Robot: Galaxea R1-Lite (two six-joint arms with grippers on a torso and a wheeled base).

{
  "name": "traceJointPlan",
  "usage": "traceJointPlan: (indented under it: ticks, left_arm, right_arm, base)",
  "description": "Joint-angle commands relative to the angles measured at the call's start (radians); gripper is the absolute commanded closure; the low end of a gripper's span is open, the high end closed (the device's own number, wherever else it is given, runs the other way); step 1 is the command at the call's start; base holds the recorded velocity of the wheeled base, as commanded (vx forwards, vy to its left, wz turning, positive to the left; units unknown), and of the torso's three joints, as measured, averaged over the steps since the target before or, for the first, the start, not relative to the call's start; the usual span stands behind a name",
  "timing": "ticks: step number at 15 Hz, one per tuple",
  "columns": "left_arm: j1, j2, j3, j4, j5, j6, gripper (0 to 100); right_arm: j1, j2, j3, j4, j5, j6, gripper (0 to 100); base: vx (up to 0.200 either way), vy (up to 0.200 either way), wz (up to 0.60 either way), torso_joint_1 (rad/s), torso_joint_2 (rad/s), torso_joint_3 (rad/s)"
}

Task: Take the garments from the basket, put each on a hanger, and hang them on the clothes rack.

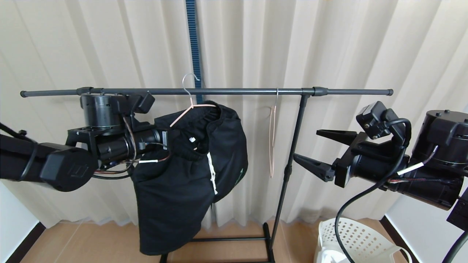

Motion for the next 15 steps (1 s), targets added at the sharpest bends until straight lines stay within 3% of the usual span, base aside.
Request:
traceJointPlan:
  ticks: [1, 5, 9, 15]
  left_arm:
    - [-0.012, 0.122, -0.092, 0.003, 0.018, -0.013, 100]
    - [-0.015, 0.229, -0.207, -0.002, 0.133, -0.019, 100]
    - [-0.022, 0.282, -0.300, -0.002, 0.136, -0.074, 100]
    - [-0.022, 0.348, -0.371, -0.002, 0.136, -0.083, 100]
  right_arm:
    - [0.000, 0.003, 0.000, -0.002, 0.000, 0.000, 0]
    - [-0.001, -0.002, -0.003, -0.002, 0.000, 0.000, 0]
    - [-0.007, 0.001, -0.008, -0.002, 0.001, 0.000, 0]
    - [-0.007, 0.000, -0.006, -0.002, 0.001, 0.000, 0]
  base:
    - [0.000, 0.000, 0.00, 0.000, 0.00, 0.000]
    - [0.000, 0.000, 0.00, 0.000, 0.00, 0.000]
    - [0.000, 0.000, 0.00, 0.000, 0.00, 0.000]
    - [0.000, 0.000, 0.00, 0.000, 0.00, 0.000]
